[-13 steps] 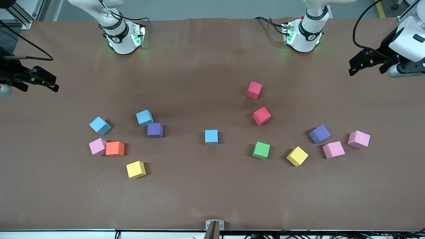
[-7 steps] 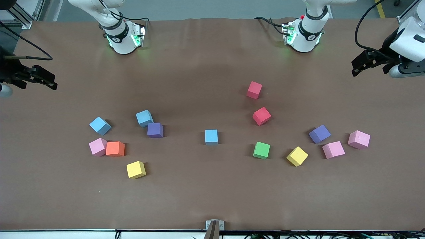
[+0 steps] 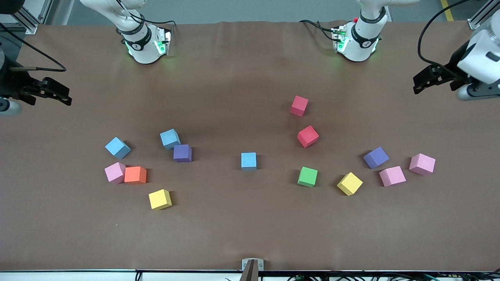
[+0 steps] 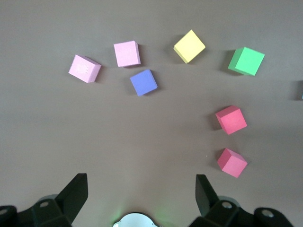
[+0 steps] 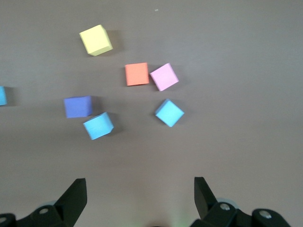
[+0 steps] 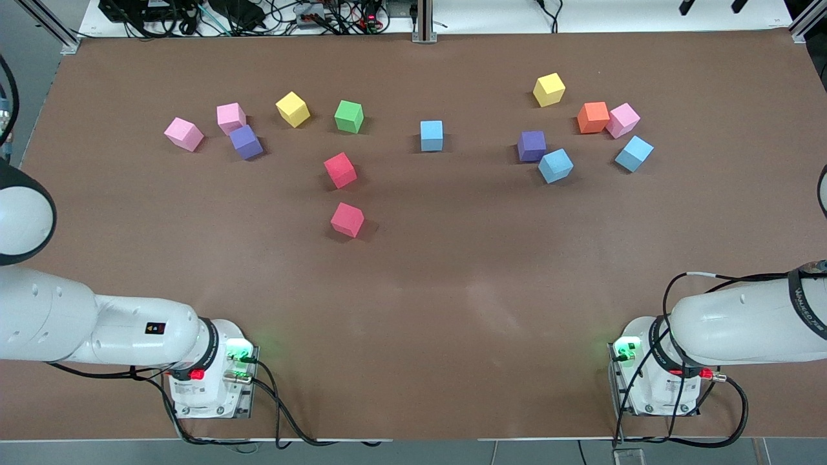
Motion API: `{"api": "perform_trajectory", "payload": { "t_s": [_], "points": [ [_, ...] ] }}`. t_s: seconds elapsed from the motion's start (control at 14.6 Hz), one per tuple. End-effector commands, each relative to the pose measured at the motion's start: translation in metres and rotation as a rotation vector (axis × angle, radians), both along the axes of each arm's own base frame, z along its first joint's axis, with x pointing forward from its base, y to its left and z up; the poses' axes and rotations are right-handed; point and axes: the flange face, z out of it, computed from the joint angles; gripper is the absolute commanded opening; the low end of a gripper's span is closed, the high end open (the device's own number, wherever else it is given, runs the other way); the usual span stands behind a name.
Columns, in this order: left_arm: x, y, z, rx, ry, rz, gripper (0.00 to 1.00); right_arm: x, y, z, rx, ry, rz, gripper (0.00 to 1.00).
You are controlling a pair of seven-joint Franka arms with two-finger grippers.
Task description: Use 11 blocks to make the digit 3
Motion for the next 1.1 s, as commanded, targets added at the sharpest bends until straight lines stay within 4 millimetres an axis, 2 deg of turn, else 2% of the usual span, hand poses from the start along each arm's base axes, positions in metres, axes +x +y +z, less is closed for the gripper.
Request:
{"api": "perform_trajectory", "payload": {
  "t_s": [0.0, 0.21, 0.34, 0.48, 0.69, 0.82, 1.03],
  "points": [
    [-0.003, -0.022, -0.022, 0.000, 0.023, 0.022, 1.00, 0.002, 0.022, -0.030, 0.046, 0.015, 0.037, 1.00],
    [-0.006, -0.039, -0.065, -0.058, 0.051, 0.137, 1.00, 0.001, 0.063, -0.072, 0.044, 0.021, 0.104, 1.00],
    [-0.011, -0.061, -0.086, -0.047, 0.074, 0.221, 1.00, -0.002, 0.092, -0.106, 0.043, 0.018, 0.147, 1.00],
    [-0.020, -0.088, -0.113, -0.013, 0.103, 0.312, 1.00, -0.003, 0.110, -0.134, 0.046, -0.010, 0.173, 1.00],
    [-0.037, -0.117, -0.167, 0.016, 0.090, 0.415, 1.00, 0.004, 0.139, -0.180, 0.046, 0.012, 0.210, 1.00],
    [-0.046, -0.125, -0.194, 0.036, 0.087, 0.508, 1.00, 0.011, 0.155, -0.204, 0.049, 0.006, 0.230, 1.00],
    [-0.066, -0.141, -0.234, 0.065, 0.078, 0.639, 1.00, 0.021, 0.167, -0.242, 0.050, 0.014, 0.243, 1.00]
  ]
}}
